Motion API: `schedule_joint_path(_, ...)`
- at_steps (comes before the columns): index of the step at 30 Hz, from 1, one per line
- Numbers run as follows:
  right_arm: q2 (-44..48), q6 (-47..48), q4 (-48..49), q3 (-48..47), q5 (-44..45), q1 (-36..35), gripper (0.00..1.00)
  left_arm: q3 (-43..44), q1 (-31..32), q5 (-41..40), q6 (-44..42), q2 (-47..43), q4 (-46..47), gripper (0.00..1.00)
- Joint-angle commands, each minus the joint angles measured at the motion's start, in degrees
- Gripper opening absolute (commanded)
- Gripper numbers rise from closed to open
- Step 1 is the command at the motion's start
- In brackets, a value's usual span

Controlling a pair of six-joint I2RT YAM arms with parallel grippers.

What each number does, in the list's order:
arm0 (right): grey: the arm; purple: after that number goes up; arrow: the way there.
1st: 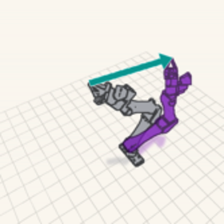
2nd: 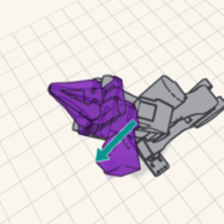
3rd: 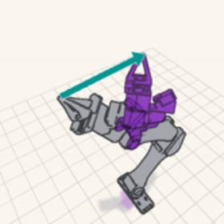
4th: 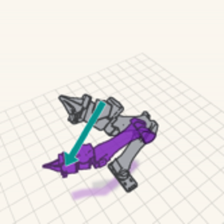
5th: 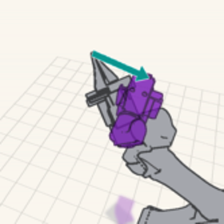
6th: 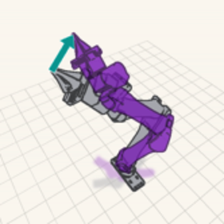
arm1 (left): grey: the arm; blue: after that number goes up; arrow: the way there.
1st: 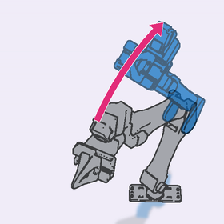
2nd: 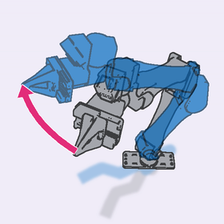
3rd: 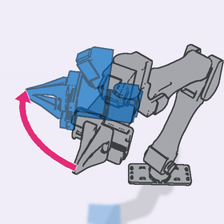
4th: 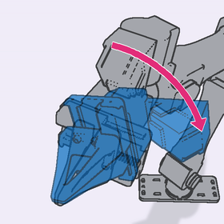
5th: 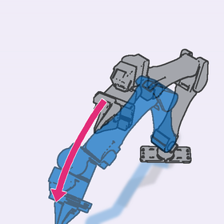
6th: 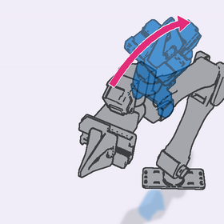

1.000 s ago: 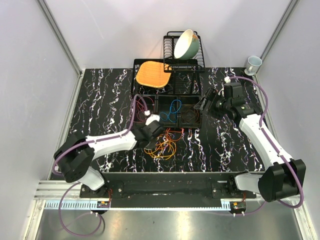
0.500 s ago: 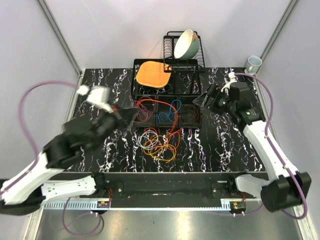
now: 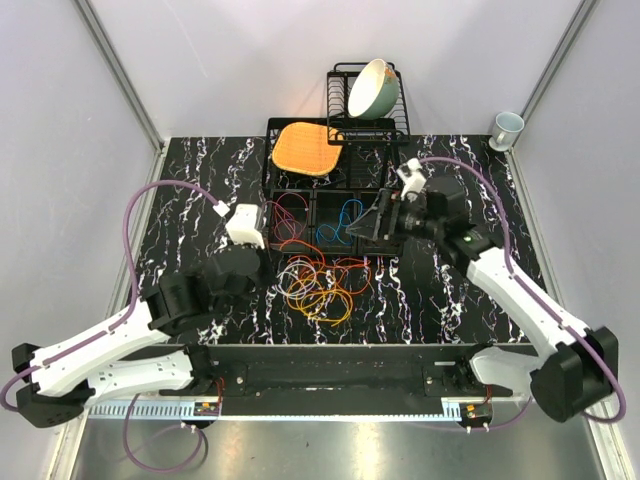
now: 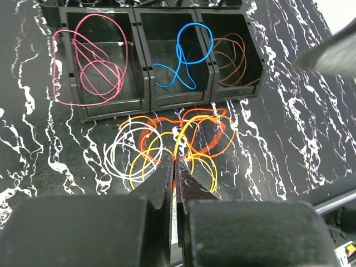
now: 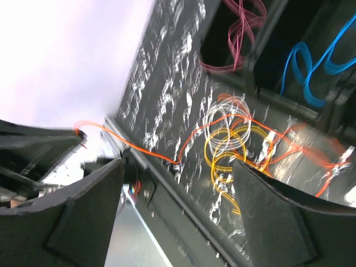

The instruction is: Untangle the cables

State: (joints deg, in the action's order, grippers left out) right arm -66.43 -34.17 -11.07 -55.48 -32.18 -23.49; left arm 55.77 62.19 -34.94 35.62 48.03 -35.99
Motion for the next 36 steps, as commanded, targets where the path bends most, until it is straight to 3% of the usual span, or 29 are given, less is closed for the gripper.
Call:
schedule_joint_path(1, -4.66, -4.22, -3.69, 1.25, 8.18, -2.27, 0.78, 3.12, 0.03, -3.73, 1.47, -0.74, 1.27, 0.00)
schedule_joint_path(4, -7.56, -7.04, -5.79, 3.19, 12.30, -2.62, 0.72, 3.03, 0.03, -3.82, 2.09, -1.27, 1.01, 0.00)
schedule_joint_path(9, -10.37, -8.02, -10.28, 3.63, 18.91, -3.32, 0.70, 2.50, 0.03, -3.73, 2.53, -1.80, 1.01, 0.00)
schedule_joint_path(23, -24.25, -10.03, -5.63, 2.31, 18.74, -3.41, 0.70, 1.71, 0.03, -3.56, 2.88, -1.80, 1.01, 0.00)
schedule_joint_path(28, -27.43, -10.65, -4.75, 0.82, 19.53, -4.38, 0.66, 1.27, 0.03, -3.56, 2.88, -2.41, 1.01, 0.00)
schedule_joint_path(32, -29.54, -10.74, -4.66, 0.20, 19.27, -5.17, 0.49, 1.19, -0.05, -4.17, 2.53, -2.68, 0.83, 0.00)
schedule_joint_path(33, -29.80, -10.83, -4.49, 0.03, 19.26, -5.34, 0.38, 1.19, -0.06, -4.26, 2.53, -2.68, 0.74, 0.00)
schedule_joint_path(36, -30.24, -10.74, -4.49, -0.41, 19.44, -5.43, 0.28, 1.27, -0.06, -4.61, 2.44, -2.77, 0.83, 0.00)
